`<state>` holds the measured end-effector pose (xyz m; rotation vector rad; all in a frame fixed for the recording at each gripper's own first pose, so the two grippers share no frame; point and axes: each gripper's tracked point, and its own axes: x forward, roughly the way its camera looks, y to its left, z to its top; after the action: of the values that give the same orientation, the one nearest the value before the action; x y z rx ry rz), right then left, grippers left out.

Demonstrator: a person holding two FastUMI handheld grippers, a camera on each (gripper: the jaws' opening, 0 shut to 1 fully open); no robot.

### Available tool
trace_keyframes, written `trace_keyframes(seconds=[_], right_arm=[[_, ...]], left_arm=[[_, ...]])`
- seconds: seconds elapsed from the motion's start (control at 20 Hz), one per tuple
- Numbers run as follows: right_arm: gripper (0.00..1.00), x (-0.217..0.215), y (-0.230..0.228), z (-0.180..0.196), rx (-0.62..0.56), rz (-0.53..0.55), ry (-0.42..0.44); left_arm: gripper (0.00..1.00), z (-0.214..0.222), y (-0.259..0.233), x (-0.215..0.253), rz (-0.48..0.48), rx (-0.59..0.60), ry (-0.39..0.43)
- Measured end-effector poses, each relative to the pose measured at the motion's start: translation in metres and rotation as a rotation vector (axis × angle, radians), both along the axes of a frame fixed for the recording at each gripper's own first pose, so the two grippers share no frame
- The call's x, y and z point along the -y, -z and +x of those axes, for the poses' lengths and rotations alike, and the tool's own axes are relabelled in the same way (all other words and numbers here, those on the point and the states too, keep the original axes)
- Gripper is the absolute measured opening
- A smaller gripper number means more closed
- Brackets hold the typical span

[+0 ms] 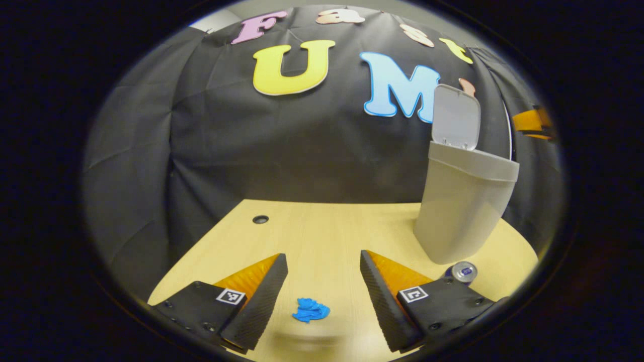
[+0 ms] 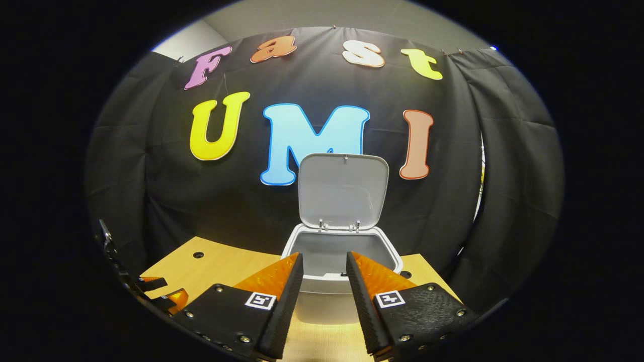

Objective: Press the lid of the desktop garbage bin to open it, pick up the crumpled paper on the desktop and throw it into the bin, then pick up the pop can on the desktop and drop it into the bin, and finally close the garbage bin lid.

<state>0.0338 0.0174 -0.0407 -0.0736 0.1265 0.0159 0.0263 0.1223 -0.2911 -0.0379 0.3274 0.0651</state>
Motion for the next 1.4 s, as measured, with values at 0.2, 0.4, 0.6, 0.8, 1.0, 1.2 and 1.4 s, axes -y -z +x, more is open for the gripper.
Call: trace_keyframes(seconds=[0.2, 0.4, 0.6, 0.8, 1.0, 1.2, 1.4], right_arm=[[0.66, 0.000, 0.000, -0.006, -0.011, -0.019, 0.007], [0.66, -0.003, -0.002, -0.007, -0.014, -0.012, 0.004], [0.66, 0.003, 0.000, -0.008, -0.028, -0.009, 0.014], [0.66, 0.017, -0.004, -0.010, -0.027, 0.007, 0.047], [0.66, 0.023, 0.000, -0.012, -0.036, -0.012, 0.063], [0.66, 0.020, 0.003, -0.013, -0.043, -0.022, 0.054], [0.66, 0.020, 0.006, -0.012, -0.053, -0.021, 0.049]], left_arm=[[0.96, 0.001, 0.038, -0.006, -0.005, -0.060, -0.003], [0.96, 0.003, 0.074, -0.009, -0.026, -0.125, -0.007], [0.96, 0.006, 0.107, -0.011, -0.050, -0.185, -0.018], [0.96, 0.004, 0.132, -0.013, -0.060, -0.232, -0.034], [0.96, 0.004, 0.148, -0.018, -0.064, -0.267, -0.051], [0.94, 0.006, 0.152, -0.022, -0.021, -0.273, -0.065], [0.71, 0.008, 0.152, -0.033, 0.013, -0.275, -0.098]])
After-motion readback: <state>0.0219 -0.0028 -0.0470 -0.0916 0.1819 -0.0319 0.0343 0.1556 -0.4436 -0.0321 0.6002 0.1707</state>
